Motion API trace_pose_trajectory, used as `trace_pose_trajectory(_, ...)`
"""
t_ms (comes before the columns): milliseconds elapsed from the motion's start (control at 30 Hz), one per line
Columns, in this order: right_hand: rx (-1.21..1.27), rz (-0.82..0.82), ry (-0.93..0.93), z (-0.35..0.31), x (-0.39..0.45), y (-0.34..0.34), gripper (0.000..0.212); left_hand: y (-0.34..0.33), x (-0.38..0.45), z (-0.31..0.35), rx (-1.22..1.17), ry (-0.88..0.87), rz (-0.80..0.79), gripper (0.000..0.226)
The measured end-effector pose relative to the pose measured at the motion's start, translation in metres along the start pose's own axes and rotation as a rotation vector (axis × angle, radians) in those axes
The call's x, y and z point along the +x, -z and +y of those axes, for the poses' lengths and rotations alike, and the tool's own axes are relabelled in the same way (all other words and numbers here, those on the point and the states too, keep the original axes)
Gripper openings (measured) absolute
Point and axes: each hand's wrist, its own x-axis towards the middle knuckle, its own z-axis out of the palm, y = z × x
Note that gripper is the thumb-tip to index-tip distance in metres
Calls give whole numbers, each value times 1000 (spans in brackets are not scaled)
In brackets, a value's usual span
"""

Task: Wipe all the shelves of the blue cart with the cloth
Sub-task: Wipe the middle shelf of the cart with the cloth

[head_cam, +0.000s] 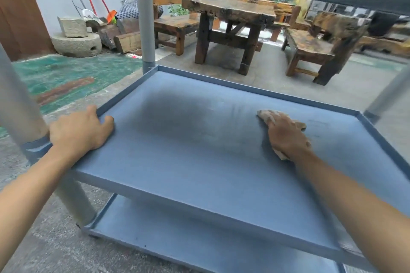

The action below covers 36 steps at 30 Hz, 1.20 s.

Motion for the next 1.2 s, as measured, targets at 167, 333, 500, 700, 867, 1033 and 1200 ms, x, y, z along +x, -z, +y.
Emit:
trace_pose_trajectory(167,-108,35,-131,135,-44,58,48,-3,4,1,-39,-28,-6,55)
trace_pose_trajectory(333,-70,71,-264,178,-54,73,49,1,2,1,-36,-10,19,53)
trace_pose_trajectory(500,-167,80,-363,186,-31,59,45,11,-9,13,-50,50,40,44)
trace_pose_trajectory(700,-72,72,-347,119,-19,37,40,18,-17,20,-109,51,53,52)
trace_pose_trajectory(867,-93,-23,-10,-43,-14,-11,39,15,-21,21,-91,-1,124,63)
trace_pose_trajectory(1033,73,-107,240,-206,-17,-69,42,16,-22,21,-120,-170,142,47)
trace_pose_trajectory(1200,61,-153,291,-257,-20,-88,45,18,-20,15,-139,-175,63,43)
